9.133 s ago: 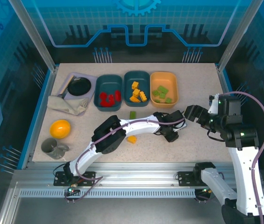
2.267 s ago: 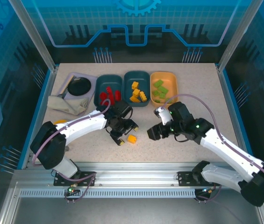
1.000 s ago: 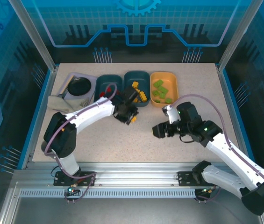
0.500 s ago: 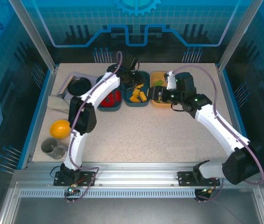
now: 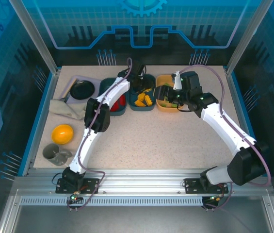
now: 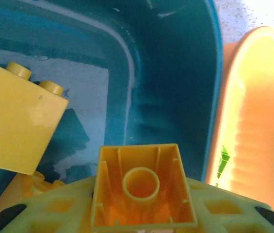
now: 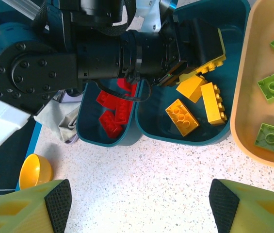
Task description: Sort the legos into containers by color
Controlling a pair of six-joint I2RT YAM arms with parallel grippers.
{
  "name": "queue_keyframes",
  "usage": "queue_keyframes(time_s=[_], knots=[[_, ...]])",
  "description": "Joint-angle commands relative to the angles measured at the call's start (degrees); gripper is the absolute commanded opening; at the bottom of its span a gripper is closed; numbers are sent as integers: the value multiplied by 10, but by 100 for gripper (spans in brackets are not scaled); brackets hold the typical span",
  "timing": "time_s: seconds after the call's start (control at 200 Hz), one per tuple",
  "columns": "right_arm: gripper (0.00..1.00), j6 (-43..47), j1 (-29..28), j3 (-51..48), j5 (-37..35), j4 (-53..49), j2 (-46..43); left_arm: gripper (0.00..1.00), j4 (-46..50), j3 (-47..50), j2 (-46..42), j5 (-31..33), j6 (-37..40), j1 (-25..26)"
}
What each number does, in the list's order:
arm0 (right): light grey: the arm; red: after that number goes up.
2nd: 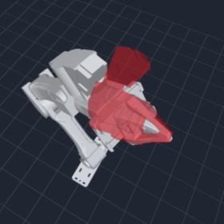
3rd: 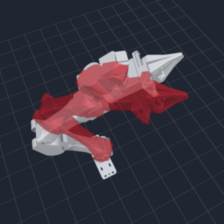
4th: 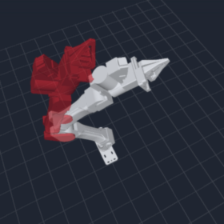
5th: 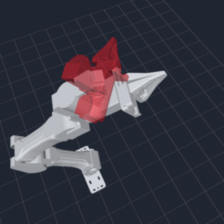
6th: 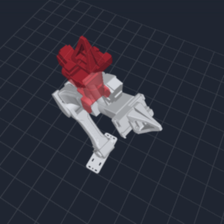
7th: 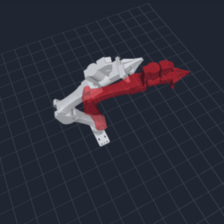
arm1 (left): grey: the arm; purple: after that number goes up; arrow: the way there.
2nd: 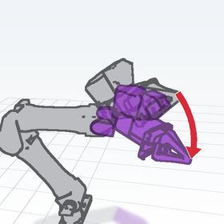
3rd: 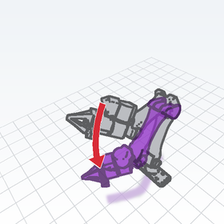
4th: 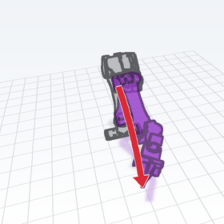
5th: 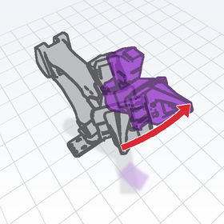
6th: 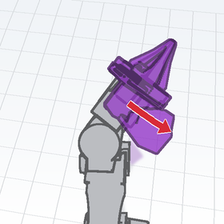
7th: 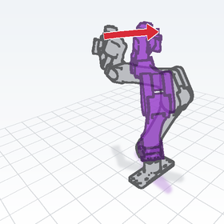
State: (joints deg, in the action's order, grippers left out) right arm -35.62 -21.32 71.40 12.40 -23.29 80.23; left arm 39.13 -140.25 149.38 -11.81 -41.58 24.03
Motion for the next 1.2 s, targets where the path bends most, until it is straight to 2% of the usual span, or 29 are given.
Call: queue_keyframes(time_s=[0.0, 0.155, 0.285, 0.4, 0.59, 0.77, 0.82, 0.88, 1.07, 1.195], knots=[[78, -3, 8, 24, -4, -18, 14, 43, -5, -30, 11, -19, 12, 1], [80, -4, 8, 36, -1, -29, 31, 46, -2, -31, 13, -22, 12, 0], [92, -6, 8, 42, -16, -40, 32, 52, 1, -44, 12, -22, 10, 0], [97, -2, 9, 45, -26, -39, 24, 55, 4, -54, 1, -21, 8, 0], [98, 3, 11, 52, -31, -38, 12, 59, 13, -52, -40, -16, -11, 1], [100, 29, 15, 65, -64, -67, -19, 69, 63, -44, -118, 9, -8, 2], [100, 37, 17, 70, -78, -84, -28, 73, 69, -19, -152, 10, 1, 1], [100, 47, 21, 73, -89, -99, -40, 98, 58, 37, -206, 10, 11, 0], [100, 69, 23, 81, -156, -169, -75, 99, 3, 249, -388, 8, 46, -7], [100, 92, 28, 50, -176, -172, -112, 99, -30, 410, -515, 26, 52, -31]])
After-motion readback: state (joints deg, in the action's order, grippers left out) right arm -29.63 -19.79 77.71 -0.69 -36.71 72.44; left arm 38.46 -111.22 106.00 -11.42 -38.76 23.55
